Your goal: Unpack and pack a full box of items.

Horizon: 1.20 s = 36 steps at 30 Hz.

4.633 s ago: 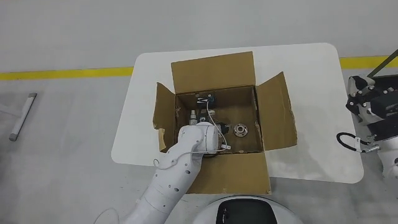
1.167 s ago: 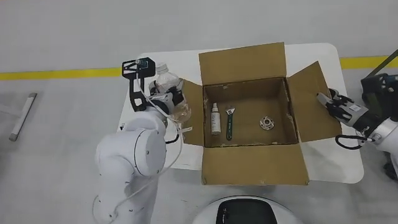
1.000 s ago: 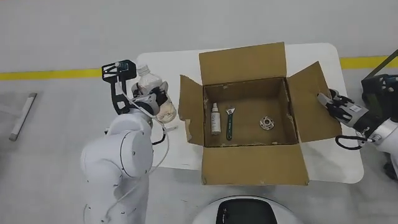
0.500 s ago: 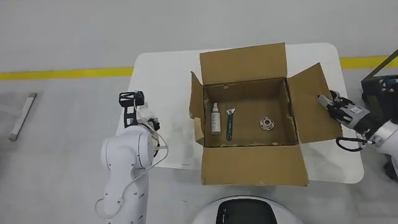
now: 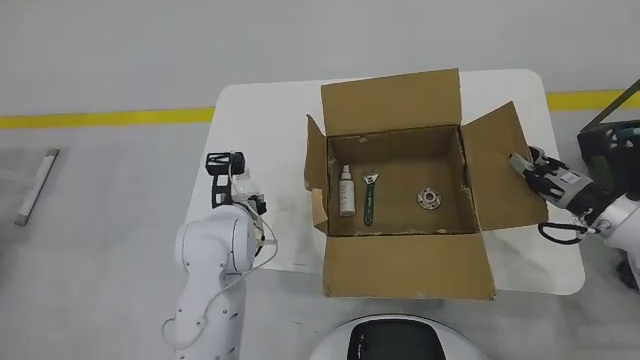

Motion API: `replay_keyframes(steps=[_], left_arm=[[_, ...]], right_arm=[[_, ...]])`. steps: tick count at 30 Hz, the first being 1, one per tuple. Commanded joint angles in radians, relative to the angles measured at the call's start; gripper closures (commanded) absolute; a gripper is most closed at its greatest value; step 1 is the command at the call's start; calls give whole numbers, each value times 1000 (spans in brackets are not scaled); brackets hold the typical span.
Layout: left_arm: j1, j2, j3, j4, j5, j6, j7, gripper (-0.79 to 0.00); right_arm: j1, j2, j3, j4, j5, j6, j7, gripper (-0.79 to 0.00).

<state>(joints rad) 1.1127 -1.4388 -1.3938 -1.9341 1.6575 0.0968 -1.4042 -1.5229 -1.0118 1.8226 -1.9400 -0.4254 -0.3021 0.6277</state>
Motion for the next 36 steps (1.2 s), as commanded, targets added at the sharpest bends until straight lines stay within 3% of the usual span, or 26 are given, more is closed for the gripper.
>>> replay_keyframes(steps=[1,6,13,23,35,36], left_arm=[[-6,-2,28,39,16,-6,0,0],[-45,-5,89,167,82,-49,2,0],[-93,-9,100,313,109,-73,14,0],[-141,-14,81,426,112,-44,20,0],[-172,-22,84,491,110,-25,27,0],[-174,-23,86,494,110,-23,27,-31]], right_arm=[[-1,0,-1,-1,-1,-2,-2,0],[-9,1,-2,-4,0,-3,-10,0],[-19,3,12,-8,13,-7,-14,0],[-26,6,19,-8,20,-13,-16,0],[-22,8,9,-8,20,-14,-18,0],[-22,8,9,-7,20,-14,-19,0]])
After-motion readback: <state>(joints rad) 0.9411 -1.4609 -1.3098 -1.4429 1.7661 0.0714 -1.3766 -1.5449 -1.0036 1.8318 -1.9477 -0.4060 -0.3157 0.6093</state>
